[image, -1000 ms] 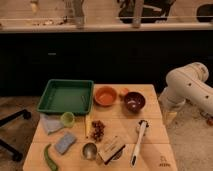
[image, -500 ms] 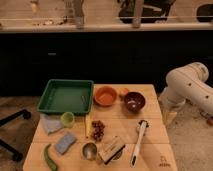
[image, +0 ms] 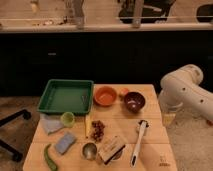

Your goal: Wipe purple bowl with towel

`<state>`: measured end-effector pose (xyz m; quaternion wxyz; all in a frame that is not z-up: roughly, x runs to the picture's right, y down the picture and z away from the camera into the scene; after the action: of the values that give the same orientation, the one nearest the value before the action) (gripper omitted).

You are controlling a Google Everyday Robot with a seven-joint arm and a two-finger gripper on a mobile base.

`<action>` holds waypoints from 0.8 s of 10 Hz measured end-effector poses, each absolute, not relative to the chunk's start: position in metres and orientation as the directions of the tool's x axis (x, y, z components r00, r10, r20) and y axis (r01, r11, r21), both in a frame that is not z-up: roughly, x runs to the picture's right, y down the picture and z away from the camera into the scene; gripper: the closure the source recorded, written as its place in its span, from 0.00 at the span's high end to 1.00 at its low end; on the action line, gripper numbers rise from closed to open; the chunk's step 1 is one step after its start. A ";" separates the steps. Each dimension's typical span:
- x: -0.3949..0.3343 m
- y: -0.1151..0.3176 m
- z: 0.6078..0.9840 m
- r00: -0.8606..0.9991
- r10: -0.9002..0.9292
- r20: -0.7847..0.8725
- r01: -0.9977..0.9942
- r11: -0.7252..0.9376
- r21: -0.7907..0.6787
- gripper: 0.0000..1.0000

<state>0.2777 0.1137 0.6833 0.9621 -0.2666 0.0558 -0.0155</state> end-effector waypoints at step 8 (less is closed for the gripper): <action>0.215 0.130 0.676 0.968 -0.249 -0.024 0.201 0.832 -0.517 0.80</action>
<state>0.2154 0.1299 0.6757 0.9560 -0.2650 0.0450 -0.1176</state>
